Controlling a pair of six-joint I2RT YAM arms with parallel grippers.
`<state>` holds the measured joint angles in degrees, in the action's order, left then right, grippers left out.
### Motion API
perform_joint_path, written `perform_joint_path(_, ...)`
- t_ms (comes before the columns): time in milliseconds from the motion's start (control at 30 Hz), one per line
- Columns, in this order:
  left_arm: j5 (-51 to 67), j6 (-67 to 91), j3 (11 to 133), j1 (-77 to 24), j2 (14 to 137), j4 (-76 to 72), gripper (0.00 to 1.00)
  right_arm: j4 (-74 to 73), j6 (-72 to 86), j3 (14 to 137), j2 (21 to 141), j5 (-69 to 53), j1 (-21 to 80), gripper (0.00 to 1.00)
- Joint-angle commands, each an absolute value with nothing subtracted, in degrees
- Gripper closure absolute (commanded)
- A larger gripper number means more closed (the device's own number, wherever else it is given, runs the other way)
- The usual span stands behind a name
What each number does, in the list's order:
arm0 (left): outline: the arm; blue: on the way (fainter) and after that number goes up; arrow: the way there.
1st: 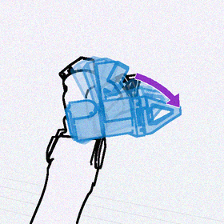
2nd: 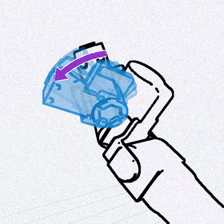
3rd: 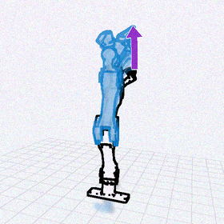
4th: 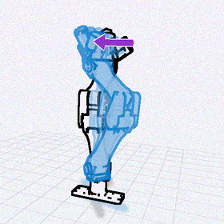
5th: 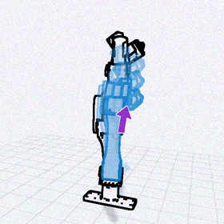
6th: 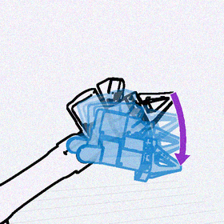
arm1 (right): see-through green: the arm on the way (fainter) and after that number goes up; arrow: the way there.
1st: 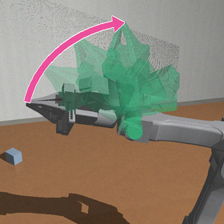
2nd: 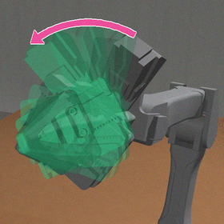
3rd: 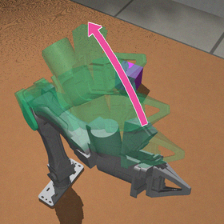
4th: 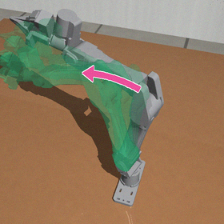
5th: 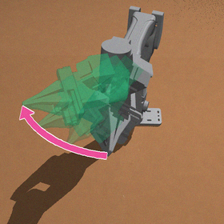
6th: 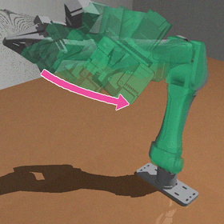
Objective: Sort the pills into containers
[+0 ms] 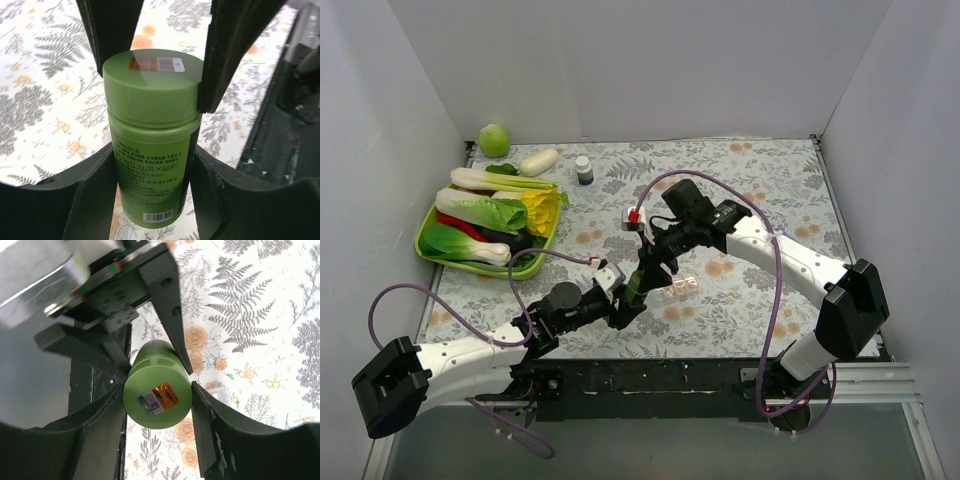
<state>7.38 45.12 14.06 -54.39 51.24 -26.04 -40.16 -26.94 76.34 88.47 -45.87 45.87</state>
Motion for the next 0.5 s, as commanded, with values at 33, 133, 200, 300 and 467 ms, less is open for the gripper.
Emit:
perform_joint_path(33, -11.2, 48.9, 17.6, -53.8, 51.7, -41.5, 1.0, -33.1, -7.5, 70.5, 89.4, -43.1, 47.3, 0.99)
perform_joint_path(133, -11.2, 49.3, 17.8, -53.8, 52.1, -40.5, 1.0, -33.7, -6.7, 72.2, 90.7, -46.6, 46.3, 0.84)
perform_joint_path(200, -9.4, 48.9, 17.4, -53.8, 51.9, -39.8, 1.0, -34.7, -7.9, 74.0, 91.1, -48.9, 45.4, 0.68)
perform_joint_path(300, -4.4, 47.1, 15.6, -53.8, 50.0, -38.2, 1.0, -39.7, -12.7, 79.0, 91.5, -53.0, 42.8, 0.38)
perform_joint_path(467, 4.7, 46.4, 12.4, -53.7, 44.5, -33.2, 1.0, -50.5, -31.2, 88.1, 89.8, -61.1, 36.0, 0.08)
